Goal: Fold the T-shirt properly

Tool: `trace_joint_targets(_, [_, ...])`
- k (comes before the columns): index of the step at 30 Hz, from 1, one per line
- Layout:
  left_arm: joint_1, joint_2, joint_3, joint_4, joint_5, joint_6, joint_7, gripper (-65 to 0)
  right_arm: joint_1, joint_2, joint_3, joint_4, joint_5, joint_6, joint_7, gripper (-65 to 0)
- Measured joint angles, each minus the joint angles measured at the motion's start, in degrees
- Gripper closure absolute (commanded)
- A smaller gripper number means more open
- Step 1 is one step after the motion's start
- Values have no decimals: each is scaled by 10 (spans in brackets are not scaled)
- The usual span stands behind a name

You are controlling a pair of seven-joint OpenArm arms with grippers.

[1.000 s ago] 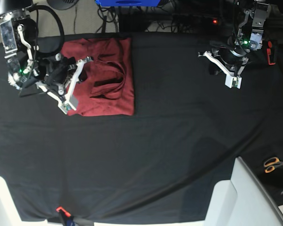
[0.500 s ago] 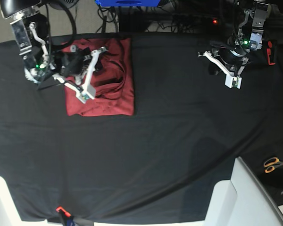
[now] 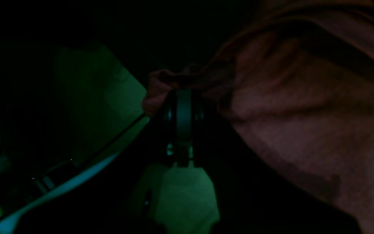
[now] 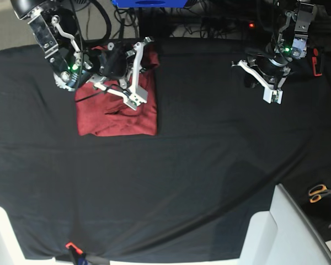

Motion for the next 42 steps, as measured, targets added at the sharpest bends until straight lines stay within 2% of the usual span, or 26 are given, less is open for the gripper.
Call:
trace_joint_targets(6, [0, 0, 0, 0, 0, 0, 0, 0, 4, -2, 0, -12, 3, 1, 1, -5])
trace_joint_targets(9, [0, 0, 0, 0, 0, 0, 0, 0, 10, -22, 0, -40, -4, 0, 2, -3])
trace_joint_targets(11, [0, 0, 0, 0, 0, 0, -1, 0, 10, -24, -2, -41, 3, 0, 2, -3])
trace_joint_targets(16, [1, 0, 0, 0, 0, 0, -2, 0, 16, -11, 3, 48, -5, -3, -3, -2])
trace_joint_targets(18, [1, 0, 0, 0, 0, 0, -2, 0, 21, -4, 36, 67, 16, -2, 4, -2])
trace_joint_targets(19, [2, -1, 0, 0, 0, 0, -2, 0, 19, -4, 63, 67, 13, -23, 4, -3])
trace_joint_targets(21, [3, -1, 0, 0, 0, 0, -2, 0, 18, 5, 115, 47, -6, -38, 0, -3])
trace_joint_targets(26, [15, 2, -35, 1, 0, -11, 5, 0, 19, 6, 183, -3, -3, -38, 2, -3])
trace_joint_targets(28, [27, 3, -74, 0, 3, -40, 6, 0, 25, 8, 188, -23, 0, -36, 2, -2])
trace_joint_targets(30, [35, 5, -116, -3, 3, -111, 12, 0, 35, 10, 192, -43, -3, -29, 2, -2])
trace_joint_targets(34, [36, 46, -206, -2, 2, -200, 7, 0, 58, 7, 194, -79, -2, -18, 18, -2])
trace_joint_targets(38, [46, 60, -263, -3, 7, -240, 11, 0, 64, 7, 194, -120, -2, -19, 39, -2])
trace_joint_targets(42, [49, 66, -273, -3, 6, -248, 14, 0, 71, 7, 193, -148, -4, -19, 41, -2])
